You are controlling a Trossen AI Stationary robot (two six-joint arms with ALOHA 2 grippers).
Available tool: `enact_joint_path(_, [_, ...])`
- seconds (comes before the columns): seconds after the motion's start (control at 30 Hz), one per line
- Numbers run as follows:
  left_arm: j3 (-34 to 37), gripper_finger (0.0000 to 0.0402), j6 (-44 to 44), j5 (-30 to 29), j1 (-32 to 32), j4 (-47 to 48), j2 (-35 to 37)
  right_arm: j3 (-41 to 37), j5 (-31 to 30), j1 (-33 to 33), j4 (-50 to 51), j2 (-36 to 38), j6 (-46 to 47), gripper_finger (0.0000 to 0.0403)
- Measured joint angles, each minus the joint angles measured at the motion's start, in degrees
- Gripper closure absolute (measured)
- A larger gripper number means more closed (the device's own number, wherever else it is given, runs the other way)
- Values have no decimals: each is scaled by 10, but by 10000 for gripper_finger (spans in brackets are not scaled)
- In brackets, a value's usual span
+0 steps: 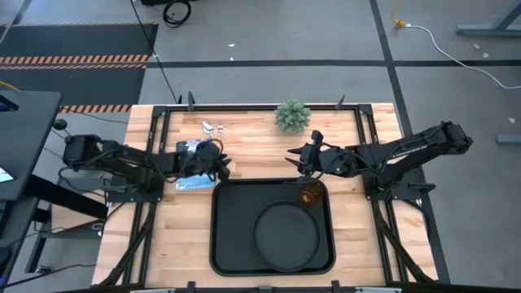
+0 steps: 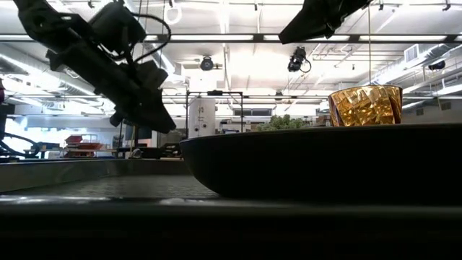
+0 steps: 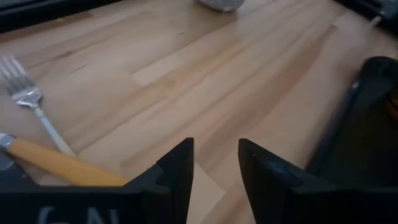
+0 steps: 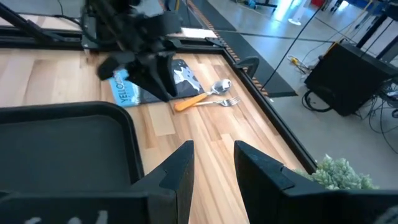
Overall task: Pick and place plate/cup/fork/spoon on tray
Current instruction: Put the orange fork on the black tray to the left of the black plate
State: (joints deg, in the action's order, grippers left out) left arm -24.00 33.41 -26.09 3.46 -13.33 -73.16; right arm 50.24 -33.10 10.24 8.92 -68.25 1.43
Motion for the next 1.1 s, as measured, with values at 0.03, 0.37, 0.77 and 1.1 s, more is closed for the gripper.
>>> enact_joint_path(0.03, [0,271,-1,10,12,1,0,0,1,0,-3,0,-1,282])
enact_joint_path(0.37, [-3,262,-25,64,93,14,0,0,2,0,-8,0,-1,282])
enact_joint_path(0.77, [-62,221,-41,116,151,117,-6,0,2,0,-17,0,-1,282])
enact_joint_path(1.1, [-132,227,-31,133,192,218,-97,1,17,0,-35,0,-1,282])
